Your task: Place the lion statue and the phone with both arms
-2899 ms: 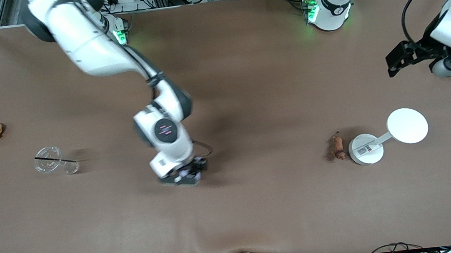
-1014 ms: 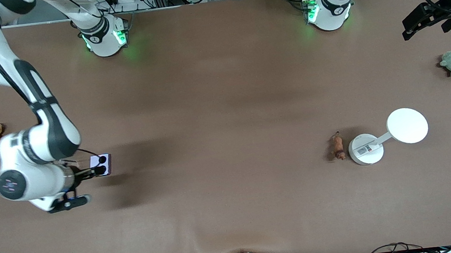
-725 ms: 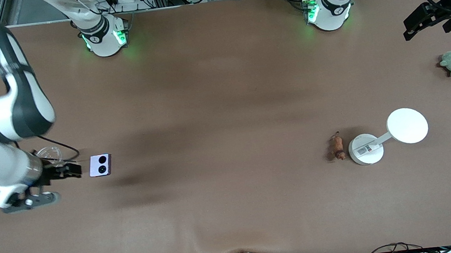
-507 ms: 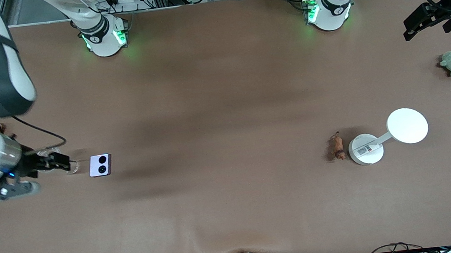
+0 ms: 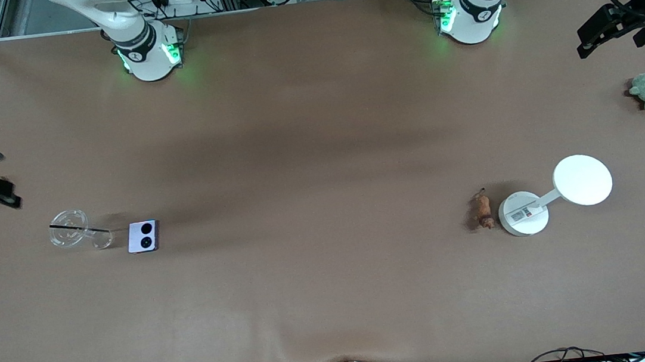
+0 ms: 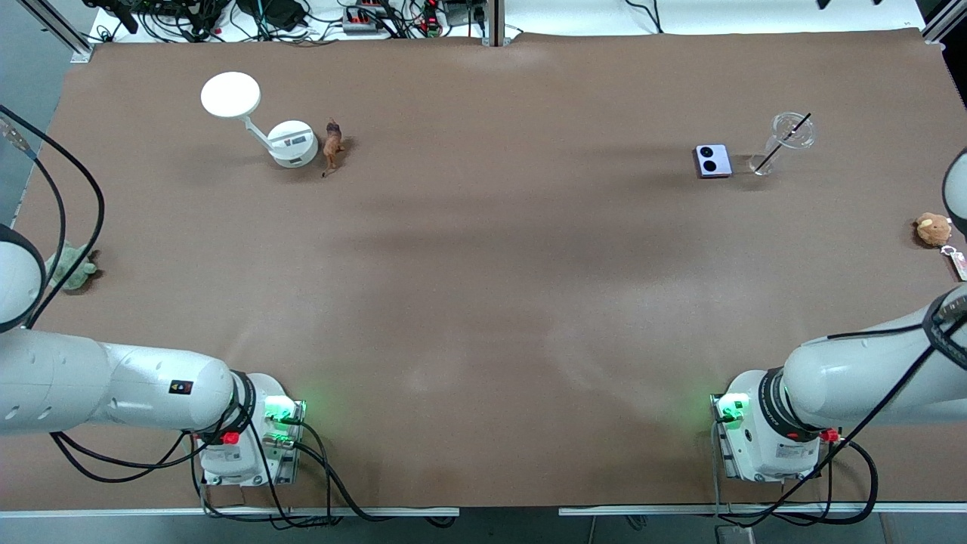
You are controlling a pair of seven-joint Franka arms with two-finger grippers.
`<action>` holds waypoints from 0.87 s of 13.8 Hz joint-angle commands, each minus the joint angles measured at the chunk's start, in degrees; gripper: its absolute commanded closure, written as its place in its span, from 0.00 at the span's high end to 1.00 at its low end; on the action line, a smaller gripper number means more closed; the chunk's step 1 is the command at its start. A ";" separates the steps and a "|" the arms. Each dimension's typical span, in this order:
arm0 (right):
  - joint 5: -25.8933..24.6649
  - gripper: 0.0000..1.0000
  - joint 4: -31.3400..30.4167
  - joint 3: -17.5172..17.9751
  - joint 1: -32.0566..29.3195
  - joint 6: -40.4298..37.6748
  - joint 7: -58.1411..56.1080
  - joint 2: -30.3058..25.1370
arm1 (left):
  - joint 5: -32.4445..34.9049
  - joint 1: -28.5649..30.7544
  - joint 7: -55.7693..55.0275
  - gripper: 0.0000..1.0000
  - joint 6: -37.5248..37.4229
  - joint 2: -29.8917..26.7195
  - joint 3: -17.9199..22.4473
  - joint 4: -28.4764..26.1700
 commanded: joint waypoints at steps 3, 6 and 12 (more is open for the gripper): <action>0.82 1.00 -10.68 -2.04 1.98 -1.84 2.95 -12.22 | 0.18 -0.17 -0.63 1.00 -1.04 0.70 -0.12 1.55; 0.73 1.00 -10.96 0.85 -1.43 -5.10 4.81 -13.20 | 0.18 -0.17 -0.63 1.00 -1.04 0.70 -0.21 1.55; 0.64 1.00 -10.52 2.09 -2.42 -6.77 4.90 -13.91 | 0.00 -0.17 -0.63 1.00 -1.66 0.34 -0.39 1.64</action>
